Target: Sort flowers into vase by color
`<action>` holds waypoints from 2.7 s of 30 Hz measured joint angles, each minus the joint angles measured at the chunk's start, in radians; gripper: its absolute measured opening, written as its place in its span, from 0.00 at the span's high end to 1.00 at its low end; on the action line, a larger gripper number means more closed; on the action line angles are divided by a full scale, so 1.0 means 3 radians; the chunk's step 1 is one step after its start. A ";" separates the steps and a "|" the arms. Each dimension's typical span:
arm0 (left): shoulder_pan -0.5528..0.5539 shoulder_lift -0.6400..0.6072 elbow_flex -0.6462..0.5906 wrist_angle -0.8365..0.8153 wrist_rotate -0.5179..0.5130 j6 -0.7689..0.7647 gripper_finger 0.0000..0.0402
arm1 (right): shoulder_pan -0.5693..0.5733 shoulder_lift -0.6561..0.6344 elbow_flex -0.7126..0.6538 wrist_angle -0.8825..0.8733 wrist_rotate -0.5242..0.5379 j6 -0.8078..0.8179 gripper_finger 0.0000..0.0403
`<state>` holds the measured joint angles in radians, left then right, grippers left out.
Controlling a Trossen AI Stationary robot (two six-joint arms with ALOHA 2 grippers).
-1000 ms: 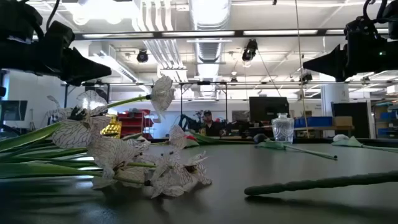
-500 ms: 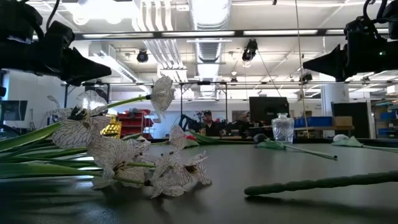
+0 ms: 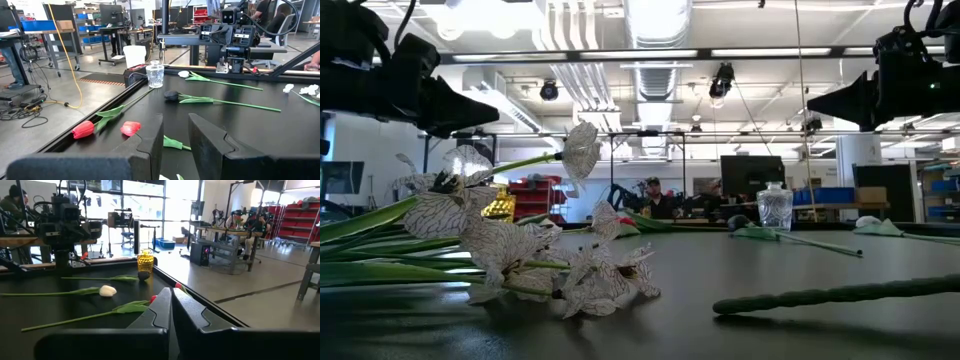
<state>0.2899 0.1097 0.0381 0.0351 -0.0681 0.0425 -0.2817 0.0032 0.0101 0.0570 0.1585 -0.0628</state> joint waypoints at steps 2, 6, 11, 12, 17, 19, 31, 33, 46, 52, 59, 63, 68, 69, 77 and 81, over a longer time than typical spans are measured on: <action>0.0000 0.0000 0.0000 0.0001 0.0000 0.0000 0.81 | 0.0000 0.0000 0.0000 0.0000 0.0000 0.0000 0.98; -0.0001 0.0000 -0.0001 0.0000 0.0001 0.0000 0.81 | -0.0001 -0.0001 0.0000 0.0000 0.0000 0.0000 0.98; -0.0001 0.0001 0.0000 0.0001 0.0000 0.0000 0.81 | 0.0000 0.0000 0.0000 -0.0001 0.0000 0.0000 0.98; 0.0000 0.0001 0.0000 -0.0001 0.0001 0.0000 0.81 | -0.0001 0.0000 0.0000 -0.0001 0.0000 0.0000 0.98; 0.0000 0.0001 0.0000 0.0000 0.0001 0.0000 0.81 | 0.0000 -0.0001 0.0000 0.0000 -0.0001 0.0000 0.98; 0.0000 0.0000 0.0000 0.0000 0.0000 0.0000 0.81 | -0.0001 -0.0001 0.0000 0.0000 0.0000 0.0000 0.98; -0.0001 0.0000 -0.0001 -0.0001 0.0001 0.0000 0.81 | -0.0001 0.0000 0.0000 0.0057 0.0000 0.0656 0.98; -0.0001 0.0000 0.0001 -0.0001 0.0000 0.0001 0.81 | -0.0001 -0.0001 0.0000 0.0206 0.0002 0.0837 0.98; 0.0000 0.0000 0.0000 -0.0001 0.0001 0.0001 0.81 | -0.0001 0.0186 0.0000 0.0631 0.0148 0.1708 0.98; 0.0000 0.0000 -0.0001 -0.0001 0.0001 0.0001 0.81 | -0.0001 0.0668 0.0194 0.0537 0.0161 0.2160 0.98; 0.0000 0.0000 0.0000 0.0000 0.0000 0.0000 0.81 | -0.0001 0.1606 0.1055 -0.0606 0.0559 0.2335 0.98; 0.0001 0.0000 0.0001 0.0001 0.0000 0.0000 0.81 | -0.0001 0.2233 0.1531 -0.1061 0.0536 0.2334 0.98; 0.0000 0.0000 0.0000 -0.0001 0.0001 0.0000 0.81 | 0.0000 0.2933 0.2013 -0.1430 0.0117 0.2382 0.98; 0.0000 0.0000 0.0001 0.0001 0.0001 0.0000 0.81 | -0.0001 0.3054 0.2093 -0.1457 0.0045 0.2396 0.98; 0.0000 0.0000 -0.0001 0.0001 0.0000 0.0000 0.81 | -0.0193 0.3878 0.2493 -0.1732 -0.0520 0.2573 0.98; -0.0001 0.0001 0.0000 0.0001 0.0000 0.0001 0.81 | -0.0309 0.4125 0.2574 -0.1756 -0.0802 0.2600 0.98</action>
<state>0.2898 0.1100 0.0380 0.0353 -0.0681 0.0429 -0.3744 1.2407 0.7823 -0.4696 -0.0822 0.7174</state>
